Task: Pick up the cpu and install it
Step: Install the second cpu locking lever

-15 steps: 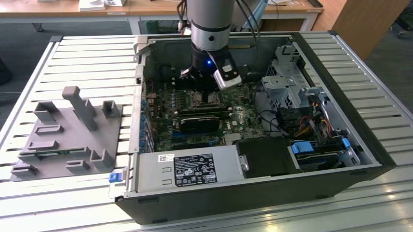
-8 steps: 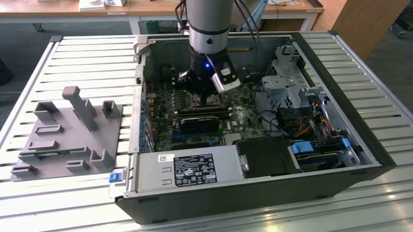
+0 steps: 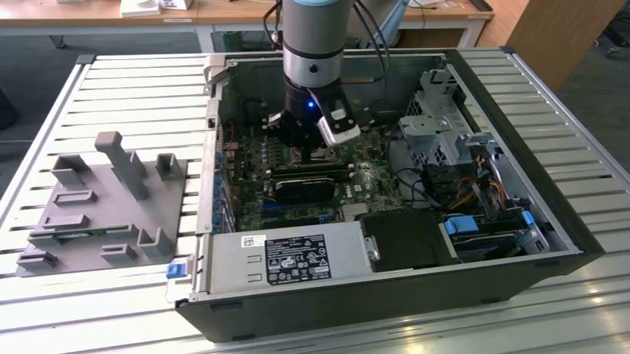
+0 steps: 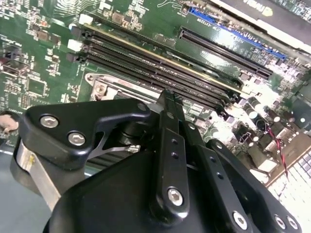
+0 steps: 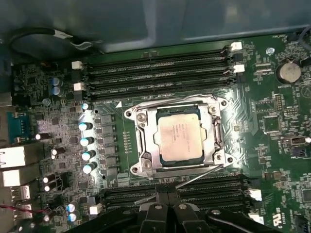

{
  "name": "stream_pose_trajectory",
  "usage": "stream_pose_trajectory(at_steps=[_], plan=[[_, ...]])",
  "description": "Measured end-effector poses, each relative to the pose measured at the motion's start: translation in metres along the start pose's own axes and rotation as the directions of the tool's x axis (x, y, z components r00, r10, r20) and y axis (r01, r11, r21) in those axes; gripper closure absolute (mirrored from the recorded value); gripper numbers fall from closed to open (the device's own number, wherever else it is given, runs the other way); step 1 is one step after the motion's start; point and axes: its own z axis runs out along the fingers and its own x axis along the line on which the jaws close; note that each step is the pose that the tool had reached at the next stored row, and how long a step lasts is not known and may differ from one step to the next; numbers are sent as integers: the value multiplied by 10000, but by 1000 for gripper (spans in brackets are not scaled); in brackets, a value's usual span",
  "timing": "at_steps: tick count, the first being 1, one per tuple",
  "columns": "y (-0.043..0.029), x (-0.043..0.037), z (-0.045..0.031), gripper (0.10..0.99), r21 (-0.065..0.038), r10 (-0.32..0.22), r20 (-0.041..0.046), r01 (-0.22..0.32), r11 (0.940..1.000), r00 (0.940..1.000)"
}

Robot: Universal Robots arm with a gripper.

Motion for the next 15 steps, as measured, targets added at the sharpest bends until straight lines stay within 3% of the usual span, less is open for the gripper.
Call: stream_pose_trajectory(at_steps=[8, 15], plan=[[-6, 5, 121, 980, -33, -1, -34, 1, 10000, 10000], [-86, 56, 126, 980, -541, -8, -100, 3, 9985, 10000]])
